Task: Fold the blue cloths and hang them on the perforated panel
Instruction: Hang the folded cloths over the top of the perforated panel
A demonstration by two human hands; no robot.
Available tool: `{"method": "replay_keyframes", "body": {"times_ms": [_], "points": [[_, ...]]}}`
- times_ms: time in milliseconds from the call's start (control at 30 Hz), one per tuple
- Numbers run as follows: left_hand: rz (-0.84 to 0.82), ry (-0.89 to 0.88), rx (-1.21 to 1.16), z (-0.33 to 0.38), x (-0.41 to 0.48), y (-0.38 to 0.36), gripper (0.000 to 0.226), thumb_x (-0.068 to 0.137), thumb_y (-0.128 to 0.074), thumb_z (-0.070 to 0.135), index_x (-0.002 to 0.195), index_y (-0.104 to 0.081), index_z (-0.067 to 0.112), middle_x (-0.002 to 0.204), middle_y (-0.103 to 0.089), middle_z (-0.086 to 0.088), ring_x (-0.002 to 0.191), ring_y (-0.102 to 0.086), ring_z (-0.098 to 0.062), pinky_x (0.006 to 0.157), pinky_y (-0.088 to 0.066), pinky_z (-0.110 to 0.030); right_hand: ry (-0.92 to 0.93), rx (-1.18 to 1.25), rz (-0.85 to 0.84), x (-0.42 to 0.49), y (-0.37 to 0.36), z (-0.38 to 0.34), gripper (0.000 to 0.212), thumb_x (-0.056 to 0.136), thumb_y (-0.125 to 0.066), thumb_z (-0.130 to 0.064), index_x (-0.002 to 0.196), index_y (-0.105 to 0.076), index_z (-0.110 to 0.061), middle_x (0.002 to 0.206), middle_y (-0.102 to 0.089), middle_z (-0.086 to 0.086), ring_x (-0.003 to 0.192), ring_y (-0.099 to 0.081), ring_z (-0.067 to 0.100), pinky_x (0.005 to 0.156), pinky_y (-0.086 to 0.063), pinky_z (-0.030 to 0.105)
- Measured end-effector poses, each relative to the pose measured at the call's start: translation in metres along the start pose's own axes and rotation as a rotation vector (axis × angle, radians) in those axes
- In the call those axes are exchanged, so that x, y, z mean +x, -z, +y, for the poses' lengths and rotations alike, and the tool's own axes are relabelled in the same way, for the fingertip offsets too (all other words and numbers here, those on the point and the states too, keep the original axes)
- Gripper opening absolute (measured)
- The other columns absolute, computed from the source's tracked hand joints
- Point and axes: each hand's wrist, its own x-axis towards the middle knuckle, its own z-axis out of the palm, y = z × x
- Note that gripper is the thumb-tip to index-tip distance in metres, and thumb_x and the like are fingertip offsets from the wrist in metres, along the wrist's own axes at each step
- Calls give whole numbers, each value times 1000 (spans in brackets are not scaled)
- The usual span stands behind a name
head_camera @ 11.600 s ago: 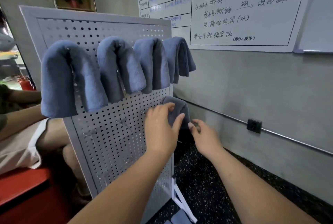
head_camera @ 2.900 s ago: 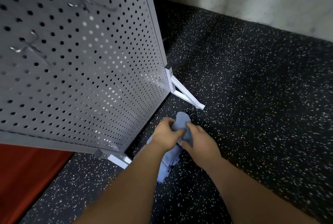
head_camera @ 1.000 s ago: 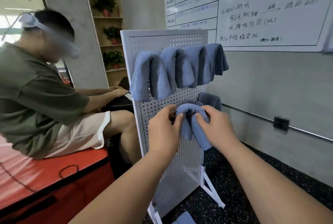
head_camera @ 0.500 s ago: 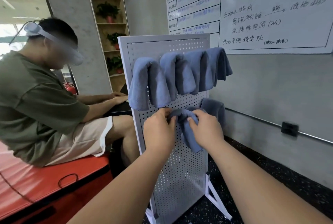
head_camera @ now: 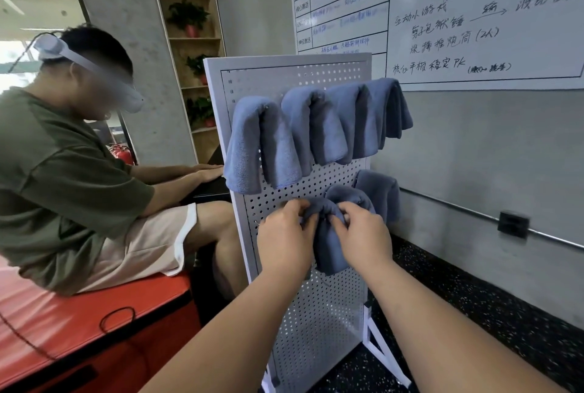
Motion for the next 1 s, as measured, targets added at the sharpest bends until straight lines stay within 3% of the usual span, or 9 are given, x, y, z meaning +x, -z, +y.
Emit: {"method": "replay_keyframes", "body": {"times_ms": [100,267,367,500,667,800,1000], "points": [[-31,-21,23,-3,-3,-4,20,94,-72,44,110,-74,32,96,-76,5,89,-71,-23,84,-55,-44,-6,-77,-42,-3,-5,3,21,104,-59,-45,119,-69,-35,91,-73,0,86,-68,28,61,-43,32],[-28,-105,47,-11,-7,-10,15,94,-74,42,106,-72,32,94,-73,4,85,-70,-24,82,-54,-44,-9,-78,-53,-12,-13,8,15,102,-62,-41,98,-64,-26,78,-67,-4,73,-62,25,56,-42,33],[-4,-131,127,-15,-9,-10,15,91,-76,43,101,-71,33,91,-74,7,88,-68,-21,91,-48,-41,-6,-94,-56,-17,-15,9,16,102,-62,-41,94,-61,-27,78,-66,-5,72,-62,24,52,-35,32],[21,-145,193,-18,-9,-7,19,84,-80,46,94,-69,33,85,-72,10,89,-65,-22,97,-43,-42,2,-148,-48,-21,-10,6,18,102,-62,-47,105,-64,-29,88,-71,-5,81,-69,26,58,-44,33],[-15,-143,182,-18,-17,3,24,81,-82,44,97,-69,33,93,-74,10,96,-64,-25,98,-42,-41,-7,-206,-53,-29,0,6,29,97,-68,-55,116,-66,-32,95,-74,-8,87,-71,23,64,-57,35],[-15,-149,159,-17,-27,12,29,82,-83,42,107,-73,33,102,-75,8,101,-63,-26,100,-44,-43,-34,-214,-48,-39,13,1,45,92,-74,-59,130,-66,-34,111,-76,-12,100,-74,24,70,-59,36],[82,-185,97,-26,-55,27,31,85,-82,38,114,-75,30,110,-67,7,108,-56,-24,94,-44,-40,-64,-223,-83,-62,31,-6,50,92,-75,-57,134,-64,-31,116,-75,-9,104,-73,24,70,-56,35]]}}
